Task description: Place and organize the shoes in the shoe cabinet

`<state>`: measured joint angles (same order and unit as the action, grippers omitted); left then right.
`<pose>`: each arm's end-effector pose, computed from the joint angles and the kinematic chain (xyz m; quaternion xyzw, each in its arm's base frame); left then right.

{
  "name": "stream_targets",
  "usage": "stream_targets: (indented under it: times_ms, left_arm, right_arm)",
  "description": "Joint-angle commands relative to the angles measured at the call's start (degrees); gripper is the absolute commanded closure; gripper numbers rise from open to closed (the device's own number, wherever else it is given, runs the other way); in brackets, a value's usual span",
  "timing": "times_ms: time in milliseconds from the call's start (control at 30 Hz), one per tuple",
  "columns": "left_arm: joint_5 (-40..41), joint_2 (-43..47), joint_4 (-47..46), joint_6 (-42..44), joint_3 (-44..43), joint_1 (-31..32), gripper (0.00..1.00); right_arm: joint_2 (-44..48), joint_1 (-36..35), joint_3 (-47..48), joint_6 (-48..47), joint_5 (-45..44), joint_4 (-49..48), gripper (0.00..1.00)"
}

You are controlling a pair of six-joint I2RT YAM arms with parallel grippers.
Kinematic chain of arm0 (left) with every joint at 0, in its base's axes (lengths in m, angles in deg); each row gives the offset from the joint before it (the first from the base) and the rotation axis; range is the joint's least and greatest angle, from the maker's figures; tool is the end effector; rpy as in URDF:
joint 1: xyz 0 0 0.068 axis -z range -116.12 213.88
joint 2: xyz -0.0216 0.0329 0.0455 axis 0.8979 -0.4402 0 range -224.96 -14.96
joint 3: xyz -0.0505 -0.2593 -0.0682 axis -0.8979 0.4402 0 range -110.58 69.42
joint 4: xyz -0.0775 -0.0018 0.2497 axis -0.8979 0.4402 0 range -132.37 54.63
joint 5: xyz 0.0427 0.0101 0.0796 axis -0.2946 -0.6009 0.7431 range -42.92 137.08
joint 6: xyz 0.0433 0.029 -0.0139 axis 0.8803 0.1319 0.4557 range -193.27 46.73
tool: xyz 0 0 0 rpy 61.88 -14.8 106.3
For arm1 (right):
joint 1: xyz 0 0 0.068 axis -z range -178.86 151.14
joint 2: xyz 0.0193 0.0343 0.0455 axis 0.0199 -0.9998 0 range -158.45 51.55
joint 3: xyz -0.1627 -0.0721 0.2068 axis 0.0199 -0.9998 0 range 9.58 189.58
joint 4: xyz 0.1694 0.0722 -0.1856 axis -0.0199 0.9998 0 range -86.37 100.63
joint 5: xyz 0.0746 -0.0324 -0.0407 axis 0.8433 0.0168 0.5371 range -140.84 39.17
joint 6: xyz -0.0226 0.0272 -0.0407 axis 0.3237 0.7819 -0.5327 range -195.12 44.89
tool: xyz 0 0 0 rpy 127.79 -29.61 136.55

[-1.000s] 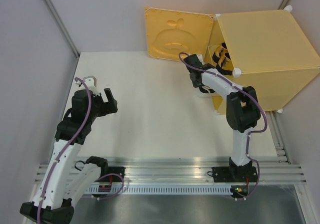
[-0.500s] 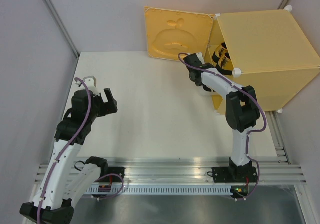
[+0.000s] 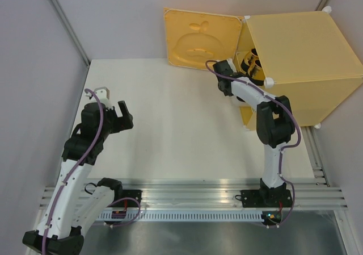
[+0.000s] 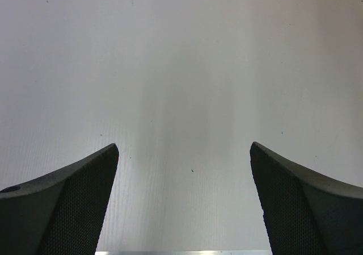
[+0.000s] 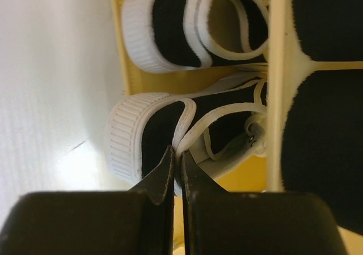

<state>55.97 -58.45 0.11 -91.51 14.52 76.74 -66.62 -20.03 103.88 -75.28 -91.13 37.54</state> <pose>0.1477 -0.0281 0.3461 -0.0788 0.8653 -0.0665 0.4905 0.4251 0.1400 0.2162 -0.0731 0.9041 -0.2779 0.3164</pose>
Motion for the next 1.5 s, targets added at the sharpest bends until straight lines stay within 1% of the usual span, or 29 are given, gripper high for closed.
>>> stream_targets:
  times_ms: [0, 233, 533, 600, 667, 700, 767, 800, 867, 900, 1300, 1367, 1467]
  left_arm:
    - [0.0, 0.7, 0.4, 1.8, 0.0, -0.2, 0.0]
    - [-0.2, 0.6, 0.5, 1.7, 0.0, -0.2, 0.0]
    - [0.2, 0.8, 0.6, 2.0, 0.2, -0.2, 0.0]
    - [0.2, 0.8, 0.7, 1.9, 0.2, -0.3, 0.0]
    - [0.2, 0.8, 0.6, 2.0, 0.1, -0.2, 0.0]
    - [0.1, 0.8, 0.6, 1.9, 0.1, -0.2, 0.0]
    - [0.1, 0.8, 0.6, 1.9, 0.1, -0.2, 0.0]
    - [0.0, 0.8, 0.7, 2.0, 0.1, -0.2, 0.0]
    - [-0.1, 0.8, 0.6, 2.0, -0.1, -0.2, 0.0]
    - [-0.3, 0.8, 0.6, 2.0, -0.1, -0.2, 0.0]
    - [-1.0, 1.5, 0.8, 1.6, -0.4, -0.2, 0.0]
    - [-1.0, 1.6, 0.9, 1.6, -0.4, -0.2, 0.0]
    - [-1.0, 1.7, 0.9, 1.5, -0.5, -0.2, 0.0]
  right_arm:
    - [-1.0, 3.0, -1.0, -3.3, -8.7, 1.0, 0.99]
    - [-2.8, 3.2, -0.8, -3.7, -11.0, 0.7, 0.99]
    - [-3.6, 3.4, 0.4, -2.9, -9.8, 1.0, 0.99]
    - [-4.1, 3.4, 0.6, -2.3, -9.2, 1.2, 0.98]
    - [-4.2, 3.3, 1.1, -1.9, -8.1, 1.5, 0.93]
    - [-4.1, 3.3, 1.1, -1.7, -7.2, 1.7, 0.83]
    - [-3.7, 3.2, 1.2, -0.9, -5.9, 1.9, 0.76]
    - [-3.5, 3.2, 1.3, -0.5, -5.3, 1.9, 0.7]
    - [-2.7, 2.8, 1.2, 0.0, -3.8, 1.9, 0.66]
    - [-2.4, 2.5, 1.2, 0.0, -3.5, 1.9, 0.62]
    - [0.8, -3.5, 2.5, -0.1, -1.7, 0.5, 0.48]
    - [1.2, -4.1, 2.6, -0.3, -1.5, -0.1, 0.44]
    - [1.6, -4.7, 2.6, -0.4, -1.6, -0.5, 0.41]
